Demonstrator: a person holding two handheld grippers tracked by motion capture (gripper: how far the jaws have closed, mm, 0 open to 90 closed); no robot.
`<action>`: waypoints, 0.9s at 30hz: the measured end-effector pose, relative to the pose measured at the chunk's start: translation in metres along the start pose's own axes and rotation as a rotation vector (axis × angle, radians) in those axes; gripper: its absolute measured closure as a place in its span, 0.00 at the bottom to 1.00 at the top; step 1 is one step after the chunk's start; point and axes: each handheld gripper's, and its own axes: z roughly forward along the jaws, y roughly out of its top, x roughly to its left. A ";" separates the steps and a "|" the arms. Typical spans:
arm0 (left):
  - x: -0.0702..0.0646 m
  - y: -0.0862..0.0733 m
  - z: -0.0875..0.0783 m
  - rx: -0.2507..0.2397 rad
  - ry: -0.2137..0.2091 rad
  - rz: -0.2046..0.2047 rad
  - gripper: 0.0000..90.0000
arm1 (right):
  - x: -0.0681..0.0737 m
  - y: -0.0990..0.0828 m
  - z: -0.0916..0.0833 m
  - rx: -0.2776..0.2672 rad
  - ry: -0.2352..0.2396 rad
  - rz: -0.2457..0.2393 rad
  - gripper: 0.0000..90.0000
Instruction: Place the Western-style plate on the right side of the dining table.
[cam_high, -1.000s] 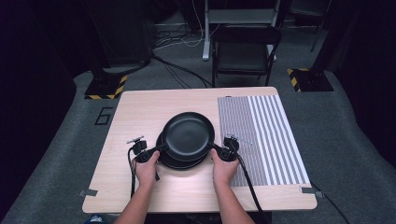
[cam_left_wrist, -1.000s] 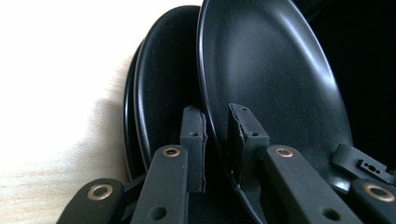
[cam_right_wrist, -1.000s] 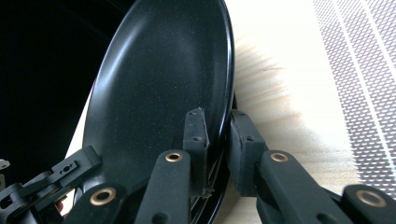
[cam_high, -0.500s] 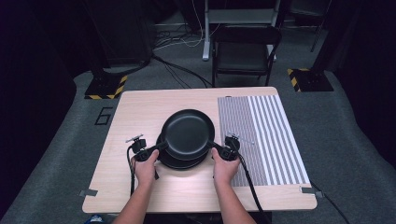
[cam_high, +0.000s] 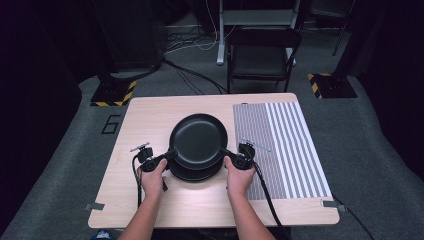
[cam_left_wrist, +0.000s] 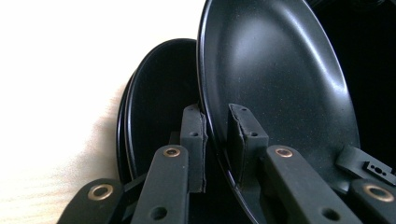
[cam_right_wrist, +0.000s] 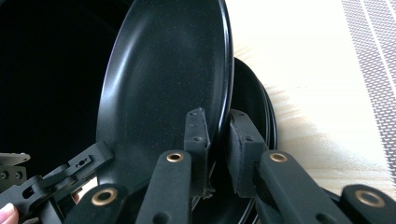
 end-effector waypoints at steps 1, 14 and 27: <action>-0.001 0.001 -0.001 -0.004 0.003 0.005 0.86 | 0.001 0.000 0.000 0.004 0.004 -0.005 0.88; -0.006 0.009 -0.011 -0.024 0.006 0.019 0.86 | 0.010 0.005 0.000 0.006 0.030 -0.023 0.88; -0.014 0.018 -0.017 -0.039 -0.006 0.039 0.86 | 0.018 0.011 -0.007 -0.005 0.047 -0.034 0.87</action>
